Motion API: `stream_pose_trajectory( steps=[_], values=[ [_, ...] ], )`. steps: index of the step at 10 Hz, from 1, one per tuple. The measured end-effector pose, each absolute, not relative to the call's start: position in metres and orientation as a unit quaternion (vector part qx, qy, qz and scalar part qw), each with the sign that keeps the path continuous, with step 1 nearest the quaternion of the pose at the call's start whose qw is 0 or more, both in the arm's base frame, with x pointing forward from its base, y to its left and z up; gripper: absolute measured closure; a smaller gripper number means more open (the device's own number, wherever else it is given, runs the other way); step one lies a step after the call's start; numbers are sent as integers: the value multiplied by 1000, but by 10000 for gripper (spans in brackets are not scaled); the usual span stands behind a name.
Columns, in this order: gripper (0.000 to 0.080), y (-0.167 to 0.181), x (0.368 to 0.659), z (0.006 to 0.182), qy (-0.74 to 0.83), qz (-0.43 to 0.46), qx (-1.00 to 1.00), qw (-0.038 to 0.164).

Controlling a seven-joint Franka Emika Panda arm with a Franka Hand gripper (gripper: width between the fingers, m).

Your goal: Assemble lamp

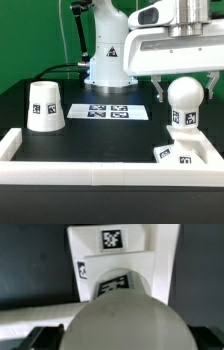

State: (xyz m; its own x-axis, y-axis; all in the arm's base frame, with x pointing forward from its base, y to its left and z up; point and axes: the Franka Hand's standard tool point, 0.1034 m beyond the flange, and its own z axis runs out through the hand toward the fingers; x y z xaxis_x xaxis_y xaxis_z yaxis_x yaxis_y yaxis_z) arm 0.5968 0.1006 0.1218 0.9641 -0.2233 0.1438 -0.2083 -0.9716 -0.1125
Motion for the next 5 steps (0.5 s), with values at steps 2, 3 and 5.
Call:
stream_pose_trajectory(
  steps=[2,3,5],
  values=[
    [220,102,596,121,223,-70,-971,56],
    [220,103,595,120,265,-65,-960,59],
    [220,102,593,118,369,-53,-925,68]
  ],
)
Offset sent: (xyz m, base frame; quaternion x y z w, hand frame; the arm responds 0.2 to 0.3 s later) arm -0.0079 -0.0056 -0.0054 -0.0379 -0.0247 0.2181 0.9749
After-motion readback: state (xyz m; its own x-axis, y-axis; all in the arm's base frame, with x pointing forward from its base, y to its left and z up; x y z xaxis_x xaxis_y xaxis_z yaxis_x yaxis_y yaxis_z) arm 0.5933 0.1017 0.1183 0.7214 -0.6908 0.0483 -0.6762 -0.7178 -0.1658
